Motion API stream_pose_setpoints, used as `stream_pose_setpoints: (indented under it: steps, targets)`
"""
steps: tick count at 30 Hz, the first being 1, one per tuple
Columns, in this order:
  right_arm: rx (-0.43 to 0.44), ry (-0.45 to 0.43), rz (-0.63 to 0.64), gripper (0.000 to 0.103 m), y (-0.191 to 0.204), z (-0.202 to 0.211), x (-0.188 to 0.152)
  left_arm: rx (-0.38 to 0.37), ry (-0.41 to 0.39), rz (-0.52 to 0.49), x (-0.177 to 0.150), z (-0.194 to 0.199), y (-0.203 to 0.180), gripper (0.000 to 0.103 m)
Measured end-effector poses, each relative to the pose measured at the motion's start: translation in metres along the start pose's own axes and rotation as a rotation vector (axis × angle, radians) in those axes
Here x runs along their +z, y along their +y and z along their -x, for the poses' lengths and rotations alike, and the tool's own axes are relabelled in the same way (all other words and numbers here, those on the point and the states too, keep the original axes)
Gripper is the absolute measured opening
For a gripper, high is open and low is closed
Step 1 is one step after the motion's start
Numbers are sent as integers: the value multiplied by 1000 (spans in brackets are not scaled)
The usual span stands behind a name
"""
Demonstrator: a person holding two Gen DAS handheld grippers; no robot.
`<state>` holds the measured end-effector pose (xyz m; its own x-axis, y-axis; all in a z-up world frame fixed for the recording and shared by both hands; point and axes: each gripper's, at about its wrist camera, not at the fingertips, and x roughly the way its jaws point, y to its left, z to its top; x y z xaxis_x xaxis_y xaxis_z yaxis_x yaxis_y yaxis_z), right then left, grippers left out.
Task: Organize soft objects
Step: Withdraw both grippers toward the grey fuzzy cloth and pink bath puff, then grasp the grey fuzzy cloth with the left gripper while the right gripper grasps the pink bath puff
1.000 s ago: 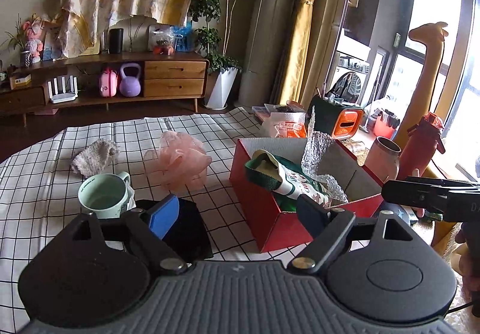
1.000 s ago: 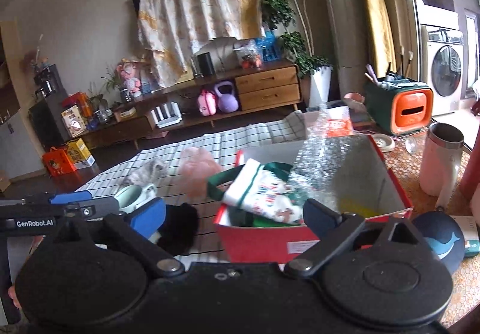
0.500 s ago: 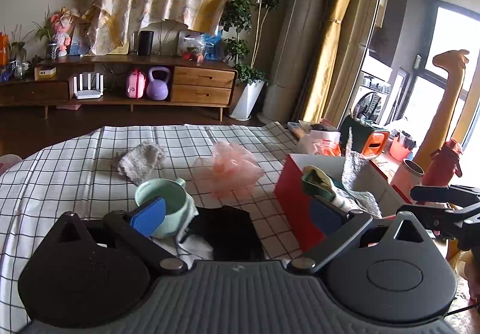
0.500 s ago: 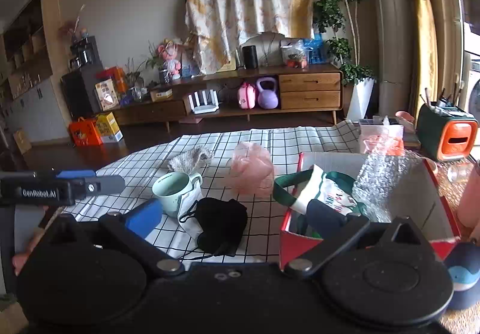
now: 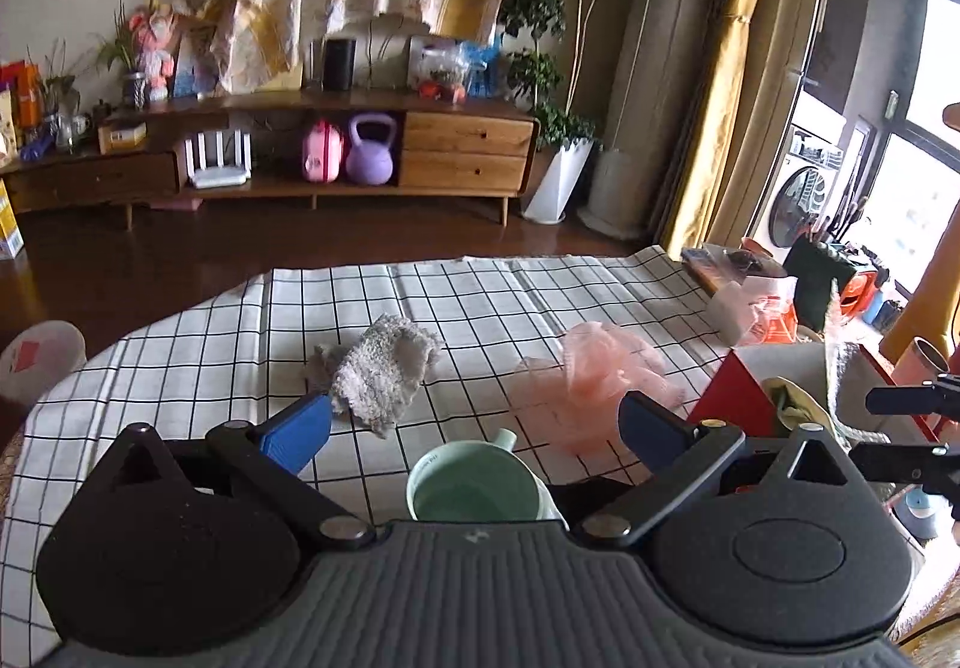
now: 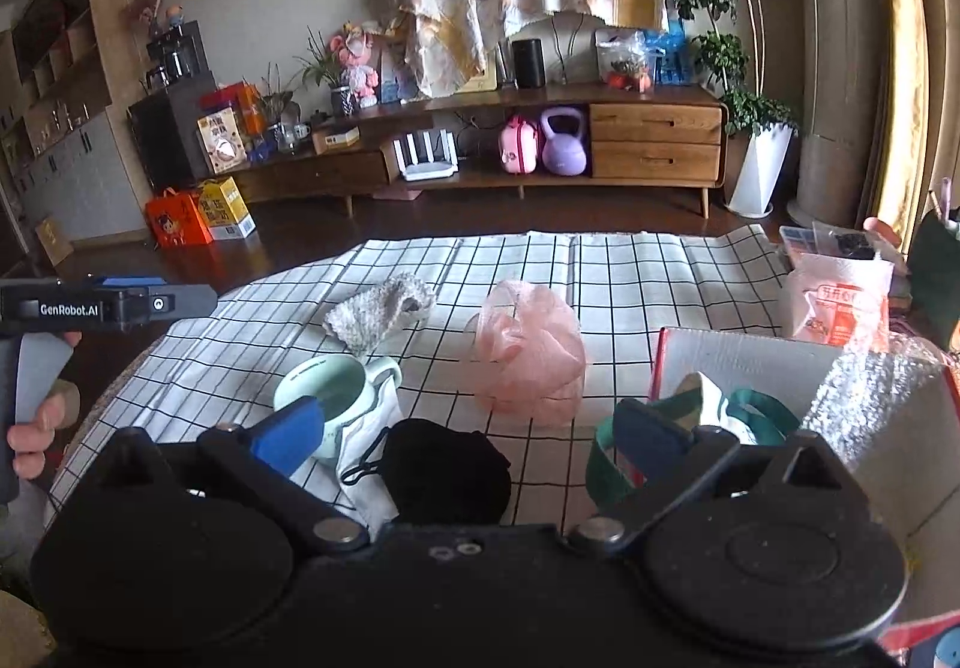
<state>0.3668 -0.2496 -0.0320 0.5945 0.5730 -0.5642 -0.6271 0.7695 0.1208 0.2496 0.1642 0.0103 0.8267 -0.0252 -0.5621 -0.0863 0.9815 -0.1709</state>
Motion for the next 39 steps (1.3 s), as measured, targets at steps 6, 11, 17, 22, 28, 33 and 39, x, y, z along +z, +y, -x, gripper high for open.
stream_pose_setpoints:
  steps: [6,11,17,22,28,33,39]
  targets:
    - [-35,64,11,103,-8,-54,25,11,25,41,28,-58,35,103]
    - [-73,102,26,103,-12,-99,48,36,47,79,41,-111,59,103]
    - [-132,150,39,103,-16,-155,58,50,103,72,35,-167,66,103]
    - [-137,219,22,103,-21,-196,54,27,173,63,29,-203,63,103]
    - [-140,279,27,103,-19,-229,44,47,231,-15,17,-232,57,102]
    - [-183,294,11,102,-18,-246,38,57,253,-20,9,-243,61,99]
    - [-218,311,7,90,-22,-259,28,89,272,-37,-1,-254,64,75]
